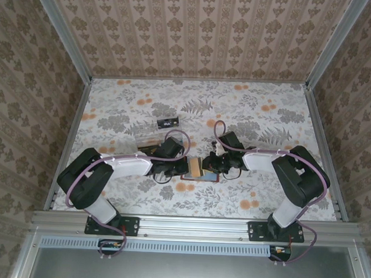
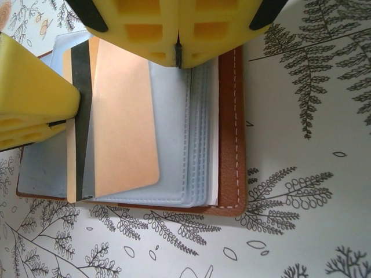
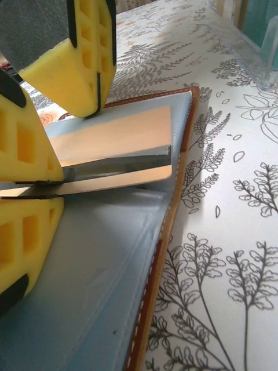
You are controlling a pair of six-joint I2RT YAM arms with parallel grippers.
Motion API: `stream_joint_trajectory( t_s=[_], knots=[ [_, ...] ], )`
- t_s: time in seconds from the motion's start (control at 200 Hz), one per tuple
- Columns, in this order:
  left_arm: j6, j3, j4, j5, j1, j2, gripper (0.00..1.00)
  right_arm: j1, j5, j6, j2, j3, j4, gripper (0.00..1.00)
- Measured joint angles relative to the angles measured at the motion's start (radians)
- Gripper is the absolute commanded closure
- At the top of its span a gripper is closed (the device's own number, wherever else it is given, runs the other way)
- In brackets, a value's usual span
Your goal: Take the credit cards out of the card holder
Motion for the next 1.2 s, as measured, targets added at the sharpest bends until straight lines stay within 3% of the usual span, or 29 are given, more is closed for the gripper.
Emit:
stream_joint_trajectory(
  t_s=[0.18, 1.06, 1.12, 1.2],
  knots=[
    [0.0, 0.0, 0.0, 0.0, 0.0, 0.0, 1.0, -0.001, -0.01, -0.002, 0.0, -0.002, 0.01, 1.0],
    [-0.008, -0.037, -0.003, -0.013, 0.016, -0.044, 1.0, -0.068, 0.041, 0.04, -0.247, -0.187, 0.048, 1.0],
    [-0.008, -0.037, -0.018, -0.016, 0.02, -0.056, 0.9, -0.076, 0.047, 0.044, -0.274, -0.191, 0.041, 1.0],
    [-0.008, -0.037, -0.041, -0.02, 0.031, -0.085, 0.66, -0.088, 0.059, 0.044, -0.322, -0.192, 0.021, 1.0]
  ],
)
